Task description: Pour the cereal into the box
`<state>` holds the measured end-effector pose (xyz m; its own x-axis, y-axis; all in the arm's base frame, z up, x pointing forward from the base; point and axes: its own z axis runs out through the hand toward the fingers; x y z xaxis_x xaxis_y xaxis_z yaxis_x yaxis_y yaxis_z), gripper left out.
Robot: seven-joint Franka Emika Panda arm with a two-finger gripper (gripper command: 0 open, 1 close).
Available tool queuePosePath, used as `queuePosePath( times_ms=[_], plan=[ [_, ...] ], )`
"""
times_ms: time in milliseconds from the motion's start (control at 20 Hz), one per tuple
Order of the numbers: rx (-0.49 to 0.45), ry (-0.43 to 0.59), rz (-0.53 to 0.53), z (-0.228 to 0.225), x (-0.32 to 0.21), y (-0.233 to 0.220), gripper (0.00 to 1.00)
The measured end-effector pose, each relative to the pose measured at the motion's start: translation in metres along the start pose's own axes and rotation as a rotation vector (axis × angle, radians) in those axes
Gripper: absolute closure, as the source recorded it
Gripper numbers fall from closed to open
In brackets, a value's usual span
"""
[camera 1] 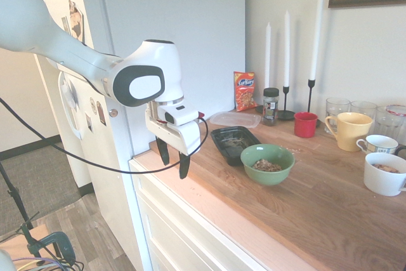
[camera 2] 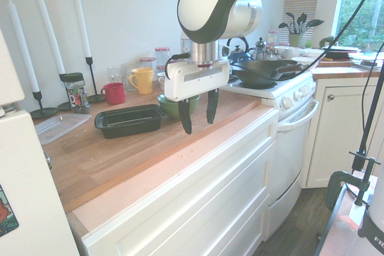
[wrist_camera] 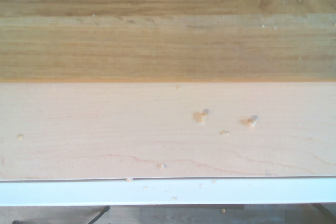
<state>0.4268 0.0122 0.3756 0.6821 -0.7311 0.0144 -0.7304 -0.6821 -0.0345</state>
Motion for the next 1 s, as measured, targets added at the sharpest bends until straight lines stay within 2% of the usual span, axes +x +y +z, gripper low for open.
queuePosePath(
  times_ms=[200,400,650,1000],
  plan=[
    [0.024,0.025,0.002,-0.008,0.006,-0.003,0.0],
    [0.08,0.071,0.033,-0.044,0.036,-0.012,0.0],
    [0.114,0.1,0.111,-0.065,0.114,-0.003,0.0],
    [0.144,0.087,0.198,-0.061,0.208,0.013,0.0]
  ],
)
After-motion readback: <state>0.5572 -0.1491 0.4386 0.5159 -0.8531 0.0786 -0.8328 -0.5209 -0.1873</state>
